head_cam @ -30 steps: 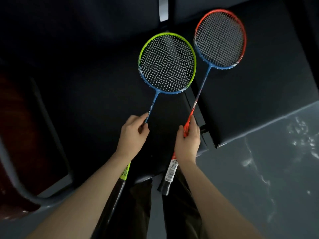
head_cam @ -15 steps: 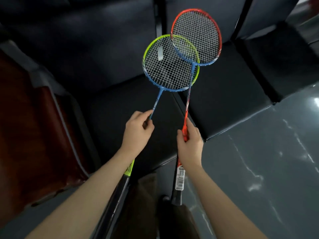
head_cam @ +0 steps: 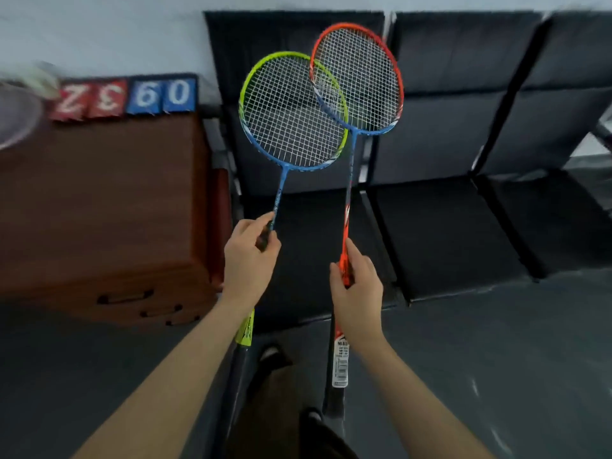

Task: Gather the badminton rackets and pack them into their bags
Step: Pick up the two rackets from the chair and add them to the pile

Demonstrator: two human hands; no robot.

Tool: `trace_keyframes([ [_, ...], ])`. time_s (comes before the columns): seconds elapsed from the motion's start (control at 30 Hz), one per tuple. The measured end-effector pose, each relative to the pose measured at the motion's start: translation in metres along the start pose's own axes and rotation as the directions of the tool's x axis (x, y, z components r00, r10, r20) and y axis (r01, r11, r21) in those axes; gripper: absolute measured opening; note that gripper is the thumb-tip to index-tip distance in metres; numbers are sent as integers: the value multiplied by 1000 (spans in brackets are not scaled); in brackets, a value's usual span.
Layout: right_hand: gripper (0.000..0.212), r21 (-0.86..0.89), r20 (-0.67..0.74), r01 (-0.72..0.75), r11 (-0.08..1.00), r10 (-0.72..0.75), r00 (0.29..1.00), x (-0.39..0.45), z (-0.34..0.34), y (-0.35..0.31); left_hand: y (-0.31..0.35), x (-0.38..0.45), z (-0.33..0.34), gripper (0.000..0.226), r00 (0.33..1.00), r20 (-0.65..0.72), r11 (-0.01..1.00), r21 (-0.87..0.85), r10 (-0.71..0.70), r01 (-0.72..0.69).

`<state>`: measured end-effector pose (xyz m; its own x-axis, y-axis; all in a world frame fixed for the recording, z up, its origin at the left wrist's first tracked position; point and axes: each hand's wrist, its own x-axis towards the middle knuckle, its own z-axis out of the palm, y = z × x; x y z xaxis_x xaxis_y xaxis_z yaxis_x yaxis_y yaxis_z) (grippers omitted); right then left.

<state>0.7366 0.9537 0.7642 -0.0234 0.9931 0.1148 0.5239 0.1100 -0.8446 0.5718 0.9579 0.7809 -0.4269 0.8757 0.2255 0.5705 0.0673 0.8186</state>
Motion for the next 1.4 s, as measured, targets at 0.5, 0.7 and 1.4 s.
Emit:
trace_keyframes([
  [0.5,46,115,295,367,923,-384,875,-89,194,-197,-99,-32,-289,37,906,-406,987,46,-121,153],
  [0.7,44,130,321,380,916,-402,858,-126,311,-276,-171,-13,-410,34,909,-414,971,198,-44,137],
  [1.4,43,3,499,346,938,-301,812,-17,539,-367,-348,184,-514,33,937,-273,901,312,-219,301],
])
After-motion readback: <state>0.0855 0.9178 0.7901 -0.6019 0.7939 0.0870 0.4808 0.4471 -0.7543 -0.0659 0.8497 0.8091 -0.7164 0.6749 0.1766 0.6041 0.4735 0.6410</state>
